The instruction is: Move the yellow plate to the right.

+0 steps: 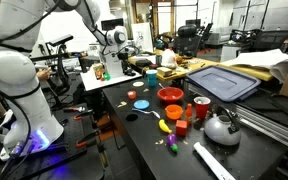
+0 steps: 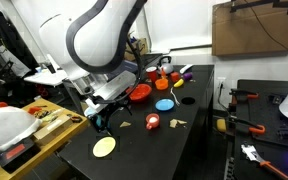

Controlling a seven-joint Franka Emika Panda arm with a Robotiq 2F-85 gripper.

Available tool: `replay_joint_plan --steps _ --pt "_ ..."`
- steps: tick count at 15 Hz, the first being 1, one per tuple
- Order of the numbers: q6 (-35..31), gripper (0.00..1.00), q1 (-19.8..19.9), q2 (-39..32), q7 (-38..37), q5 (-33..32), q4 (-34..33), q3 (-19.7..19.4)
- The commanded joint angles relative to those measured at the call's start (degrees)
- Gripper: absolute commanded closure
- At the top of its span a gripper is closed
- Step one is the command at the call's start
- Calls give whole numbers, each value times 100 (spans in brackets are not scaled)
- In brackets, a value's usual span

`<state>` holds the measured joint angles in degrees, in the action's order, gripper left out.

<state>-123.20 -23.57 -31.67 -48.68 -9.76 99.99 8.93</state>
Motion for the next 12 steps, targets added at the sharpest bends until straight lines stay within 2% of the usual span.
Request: replay_joint_plan --steps 1,4,6,7,12 --pt "-50 0 -138 -362 75 -142 -411 -213" --pt "-16 0 -179 -536 83 -109 -646 -255" --pt "-1 0 -63 -274 258 112 -429 -128" --pt "-21 0 -152 -477 82 23 -529 -236" --pt "-19 0 -151 -418 172 59 -537 -216"
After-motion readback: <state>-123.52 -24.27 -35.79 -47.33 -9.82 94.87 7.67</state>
